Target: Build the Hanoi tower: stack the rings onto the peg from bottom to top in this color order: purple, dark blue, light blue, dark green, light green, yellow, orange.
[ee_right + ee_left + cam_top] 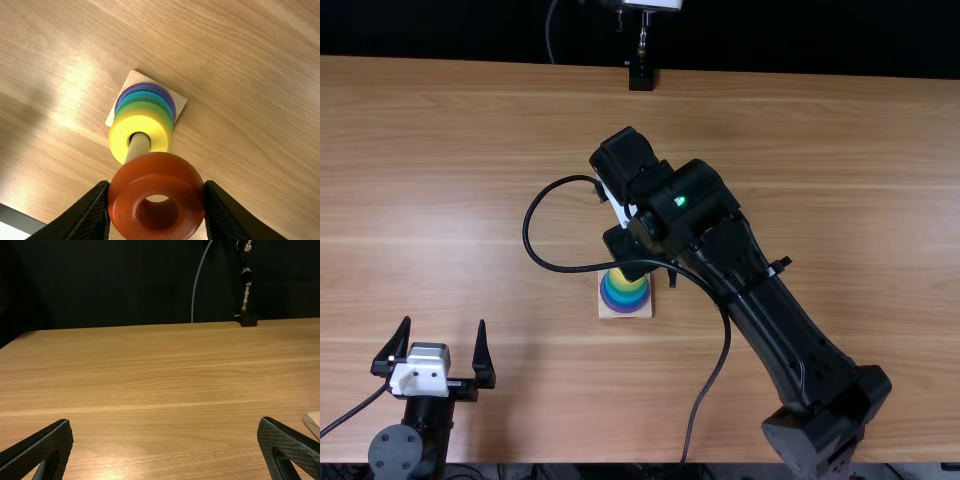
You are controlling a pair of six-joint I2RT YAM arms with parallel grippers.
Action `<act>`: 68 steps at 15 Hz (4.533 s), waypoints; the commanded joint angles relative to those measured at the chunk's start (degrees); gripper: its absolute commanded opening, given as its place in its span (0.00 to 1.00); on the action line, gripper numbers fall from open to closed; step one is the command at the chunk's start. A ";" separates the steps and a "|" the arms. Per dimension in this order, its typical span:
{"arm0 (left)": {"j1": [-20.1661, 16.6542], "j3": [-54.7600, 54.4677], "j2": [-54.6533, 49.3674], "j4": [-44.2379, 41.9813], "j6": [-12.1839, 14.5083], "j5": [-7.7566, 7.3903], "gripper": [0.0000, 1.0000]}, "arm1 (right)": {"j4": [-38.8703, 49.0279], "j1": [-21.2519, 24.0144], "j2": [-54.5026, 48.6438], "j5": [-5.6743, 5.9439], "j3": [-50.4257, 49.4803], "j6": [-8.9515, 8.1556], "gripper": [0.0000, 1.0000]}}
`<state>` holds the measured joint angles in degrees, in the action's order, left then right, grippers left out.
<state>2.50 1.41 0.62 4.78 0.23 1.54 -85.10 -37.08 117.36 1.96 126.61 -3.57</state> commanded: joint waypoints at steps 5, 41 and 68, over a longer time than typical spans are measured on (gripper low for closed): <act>-0.66 -1.41 -0.62 0.92 0.72 0.57 1.00 | 1.72 -0.10 -1.52 -0.16 -0.40 -0.54 0.00; -0.66 -1.41 -0.62 0.92 0.72 0.57 1.00 | 15.01 -2.03 -0.82 0.47 -4.00 -0.43 1.00; -0.66 -1.41 -0.62 0.92 0.72 0.57 1.00 | 83.46 34.00 -117.36 3.11 -125.90 0.94 1.00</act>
<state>2.50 1.41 0.62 4.73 0.23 1.56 -1.76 -3.68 0.38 5.34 1.04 -2.90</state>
